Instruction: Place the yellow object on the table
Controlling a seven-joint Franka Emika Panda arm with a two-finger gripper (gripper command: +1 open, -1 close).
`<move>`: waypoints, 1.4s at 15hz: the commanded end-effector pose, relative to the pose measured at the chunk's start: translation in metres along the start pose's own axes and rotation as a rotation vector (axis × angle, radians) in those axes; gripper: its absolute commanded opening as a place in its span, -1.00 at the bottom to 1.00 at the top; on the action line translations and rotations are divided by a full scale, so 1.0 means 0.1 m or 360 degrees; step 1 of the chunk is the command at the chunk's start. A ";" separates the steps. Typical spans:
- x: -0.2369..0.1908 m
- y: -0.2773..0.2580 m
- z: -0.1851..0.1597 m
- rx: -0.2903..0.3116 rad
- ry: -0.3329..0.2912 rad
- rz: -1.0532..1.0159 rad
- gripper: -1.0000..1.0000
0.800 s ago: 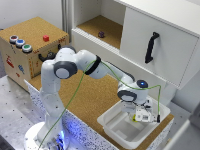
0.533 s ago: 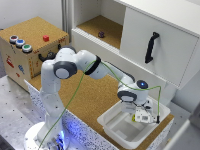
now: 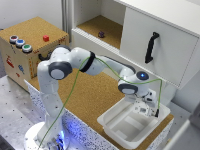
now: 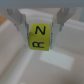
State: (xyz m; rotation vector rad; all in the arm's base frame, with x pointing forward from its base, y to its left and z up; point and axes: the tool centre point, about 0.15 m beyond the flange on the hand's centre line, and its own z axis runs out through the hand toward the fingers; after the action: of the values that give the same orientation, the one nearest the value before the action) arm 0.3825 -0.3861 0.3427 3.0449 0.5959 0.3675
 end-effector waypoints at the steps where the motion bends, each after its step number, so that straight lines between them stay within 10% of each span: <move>1: 0.36 -0.58 -0.23 0.0049 0.0080 0.0098 -1.00; 21: 0.90 -2.49 1.02 -0.0015 -0.0228 0.0354 -1.00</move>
State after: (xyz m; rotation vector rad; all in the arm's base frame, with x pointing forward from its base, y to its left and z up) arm 0.4000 -0.1680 0.2734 3.2555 0.3595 0.0916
